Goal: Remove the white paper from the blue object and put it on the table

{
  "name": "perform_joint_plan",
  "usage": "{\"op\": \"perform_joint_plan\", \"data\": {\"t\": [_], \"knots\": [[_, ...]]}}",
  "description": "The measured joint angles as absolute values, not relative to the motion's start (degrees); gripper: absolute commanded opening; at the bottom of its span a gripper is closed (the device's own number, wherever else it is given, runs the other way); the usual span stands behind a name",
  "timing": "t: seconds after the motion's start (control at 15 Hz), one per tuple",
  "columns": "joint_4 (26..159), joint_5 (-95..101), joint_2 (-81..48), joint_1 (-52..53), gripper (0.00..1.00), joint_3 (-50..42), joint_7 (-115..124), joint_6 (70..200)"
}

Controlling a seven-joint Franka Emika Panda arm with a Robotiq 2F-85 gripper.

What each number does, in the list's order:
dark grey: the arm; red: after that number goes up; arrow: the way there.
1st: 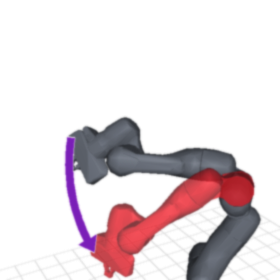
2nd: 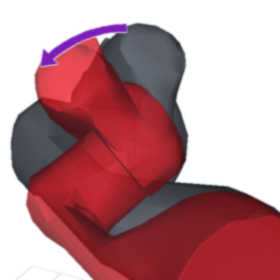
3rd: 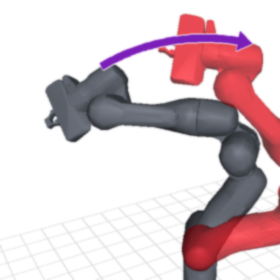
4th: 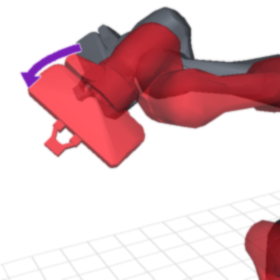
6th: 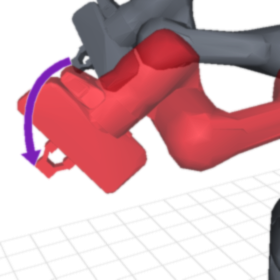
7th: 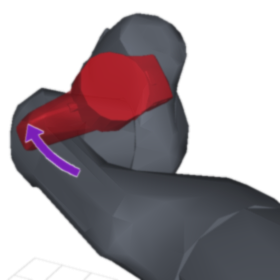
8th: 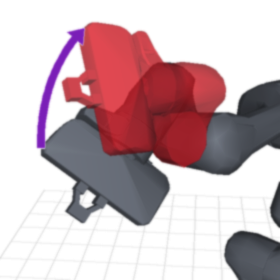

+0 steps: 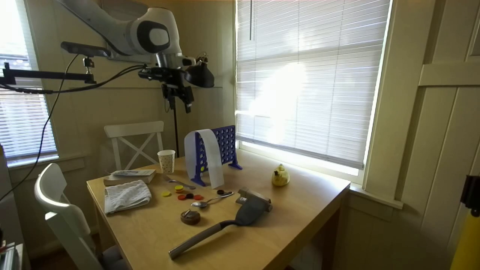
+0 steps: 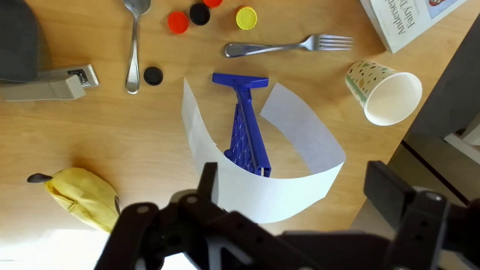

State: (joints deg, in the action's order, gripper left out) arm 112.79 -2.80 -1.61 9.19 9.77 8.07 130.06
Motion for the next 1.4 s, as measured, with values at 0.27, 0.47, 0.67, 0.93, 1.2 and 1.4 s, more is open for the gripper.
{"op": "perform_joint_plan", "data": {"t": [0.27,0.47,0.67,0.93,1.2,1.4], "knots": [[109.17,-2.71,-6.52,9.19,1.00,9.22,9.30,131.19],[107.50,-2.00,-8.80,9.20,1.00,8.71,9.60,131.85],[107.04,-1.95,-9.19,9.21,1.00,8.68,9.66,131.89],[107.00,-1.97,-9.90,9.33,1.00,8.69,9.74,133.34],[106.85,-1.96,-13.25,10.28,1.00,8.69,11.86,139.88],[105.93,-0.96,-16.21,11.47,1.00,8.43,13.88,143.86]]}}
